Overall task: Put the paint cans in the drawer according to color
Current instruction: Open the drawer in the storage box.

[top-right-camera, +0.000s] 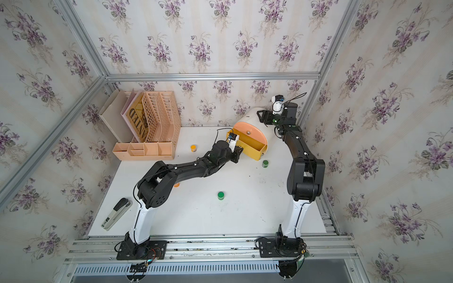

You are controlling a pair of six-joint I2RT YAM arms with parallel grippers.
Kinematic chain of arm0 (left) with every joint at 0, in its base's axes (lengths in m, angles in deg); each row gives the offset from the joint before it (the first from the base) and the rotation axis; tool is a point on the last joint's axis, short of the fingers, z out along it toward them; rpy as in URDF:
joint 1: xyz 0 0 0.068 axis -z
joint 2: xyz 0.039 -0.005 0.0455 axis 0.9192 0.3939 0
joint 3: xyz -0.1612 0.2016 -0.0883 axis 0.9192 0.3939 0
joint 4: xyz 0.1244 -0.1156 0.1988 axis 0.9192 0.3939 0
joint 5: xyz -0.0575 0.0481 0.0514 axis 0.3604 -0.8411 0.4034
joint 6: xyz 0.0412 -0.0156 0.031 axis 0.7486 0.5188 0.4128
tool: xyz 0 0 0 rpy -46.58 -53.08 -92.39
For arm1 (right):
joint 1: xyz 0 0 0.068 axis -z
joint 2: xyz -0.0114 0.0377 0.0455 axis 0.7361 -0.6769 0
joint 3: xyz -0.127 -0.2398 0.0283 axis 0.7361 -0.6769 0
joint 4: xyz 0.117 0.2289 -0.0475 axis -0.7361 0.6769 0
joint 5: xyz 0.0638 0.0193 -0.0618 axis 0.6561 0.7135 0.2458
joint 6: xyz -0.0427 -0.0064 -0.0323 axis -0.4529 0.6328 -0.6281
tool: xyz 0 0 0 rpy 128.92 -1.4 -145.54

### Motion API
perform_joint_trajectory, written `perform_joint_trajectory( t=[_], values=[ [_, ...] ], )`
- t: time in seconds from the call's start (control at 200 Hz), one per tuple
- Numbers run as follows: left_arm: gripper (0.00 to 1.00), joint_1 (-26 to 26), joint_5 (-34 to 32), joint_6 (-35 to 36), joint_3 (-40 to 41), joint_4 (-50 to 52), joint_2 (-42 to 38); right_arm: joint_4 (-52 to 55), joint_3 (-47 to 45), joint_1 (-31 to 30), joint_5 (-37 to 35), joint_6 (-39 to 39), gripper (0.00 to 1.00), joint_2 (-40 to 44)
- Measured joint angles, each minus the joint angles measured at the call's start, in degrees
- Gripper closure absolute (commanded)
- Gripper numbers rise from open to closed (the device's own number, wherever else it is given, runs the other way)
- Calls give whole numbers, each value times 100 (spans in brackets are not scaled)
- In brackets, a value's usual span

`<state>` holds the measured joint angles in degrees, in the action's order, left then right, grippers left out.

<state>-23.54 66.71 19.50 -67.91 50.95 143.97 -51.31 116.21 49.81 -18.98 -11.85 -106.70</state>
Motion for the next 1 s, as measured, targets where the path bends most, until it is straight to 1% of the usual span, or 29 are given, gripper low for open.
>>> perform_joint_trajectory(
  t=[0.42,0.999],
  values=[
    [73,-52,177,0,560,-17,-398,2,0,0,0,-2,24,0],
    [74,-81,258,-92,997,-275,-610,2,0,0,0,-2,24,0]
  ],
)
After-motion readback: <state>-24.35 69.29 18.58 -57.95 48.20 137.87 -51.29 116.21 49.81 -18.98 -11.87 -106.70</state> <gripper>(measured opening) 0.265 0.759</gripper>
